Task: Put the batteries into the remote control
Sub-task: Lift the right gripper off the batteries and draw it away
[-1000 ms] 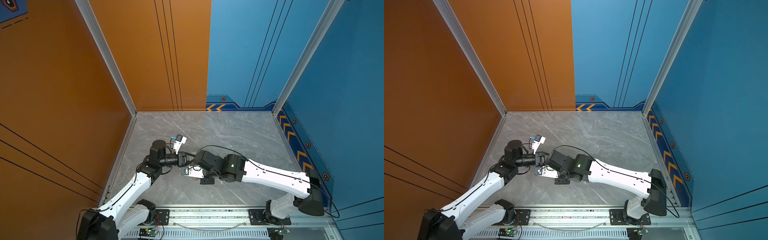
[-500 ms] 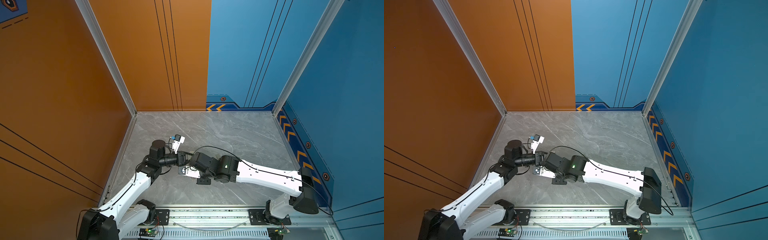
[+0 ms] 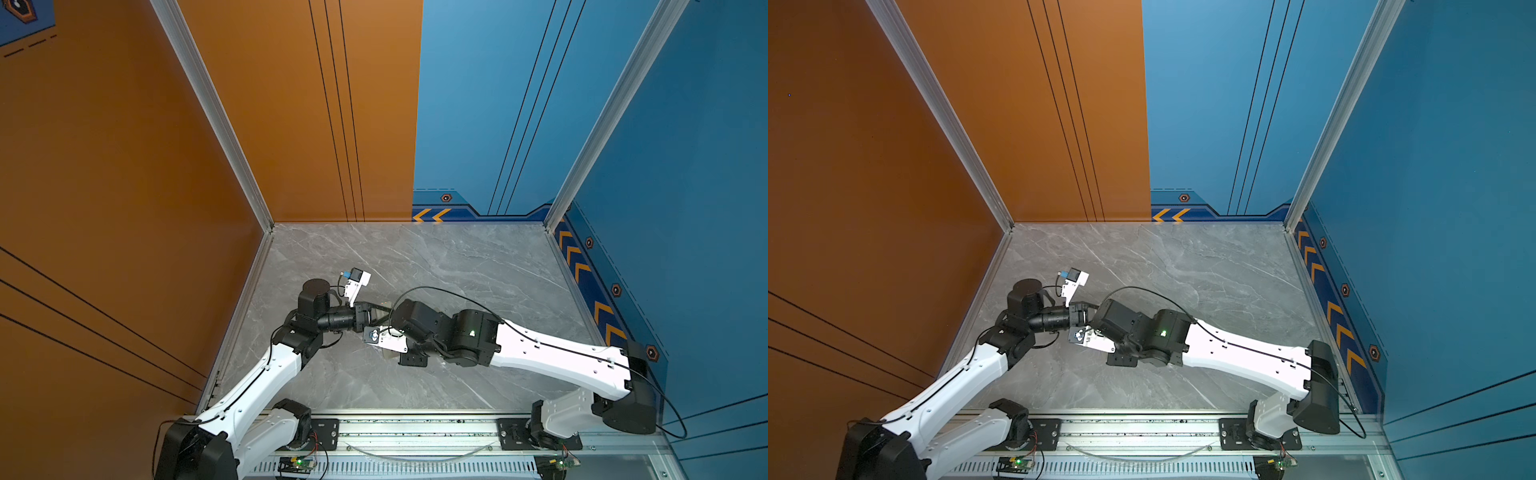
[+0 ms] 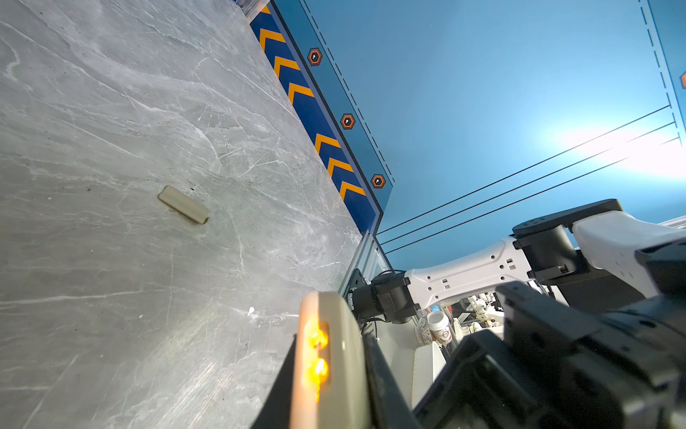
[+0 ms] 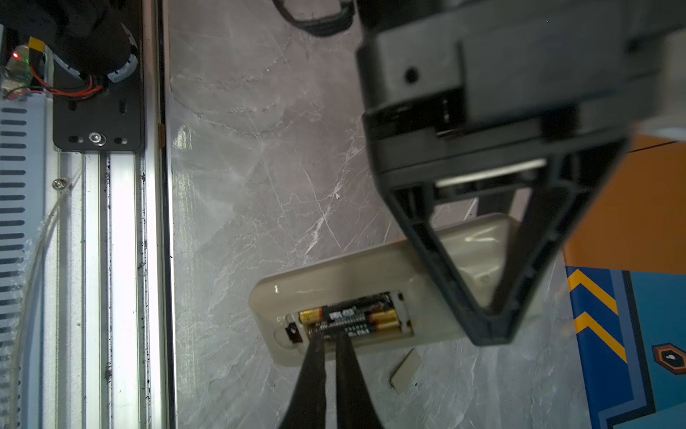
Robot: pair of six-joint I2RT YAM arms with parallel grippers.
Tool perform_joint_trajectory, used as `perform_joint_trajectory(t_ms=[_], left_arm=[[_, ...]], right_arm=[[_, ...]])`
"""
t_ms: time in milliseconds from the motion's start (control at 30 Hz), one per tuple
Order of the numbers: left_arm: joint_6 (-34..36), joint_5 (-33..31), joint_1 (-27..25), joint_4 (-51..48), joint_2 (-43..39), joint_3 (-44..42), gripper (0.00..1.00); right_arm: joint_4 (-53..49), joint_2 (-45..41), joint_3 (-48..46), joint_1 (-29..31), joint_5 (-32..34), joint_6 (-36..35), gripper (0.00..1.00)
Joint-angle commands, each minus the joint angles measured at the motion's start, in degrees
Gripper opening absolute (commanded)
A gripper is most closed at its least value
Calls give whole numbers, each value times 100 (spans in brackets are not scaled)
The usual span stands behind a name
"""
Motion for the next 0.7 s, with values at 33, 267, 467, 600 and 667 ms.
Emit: perform_joint_trajectory(t_ms=[33, 267, 467, 600, 667], left_arm=[[-27, 214, 29, 141, -65, 189, 0], [-27, 206, 26, 124, -81, 172, 0], [-29, 206, 43, 118, -4, 182, 0], [-30, 180, 47, 119, 23, 184, 0], [-35, 165, 56, 124, 36, 175, 0]], right_arm=[[82, -414, 69, -257, -30, 198, 11], [90, -674, -35, -624, 167, 427, 18], [206, -810, -280, -1163, 237, 864, 28], [223, -827, -392, -1692, 122, 1264, 39], [222, -812, -440, -1951, 38, 1445, 45]])
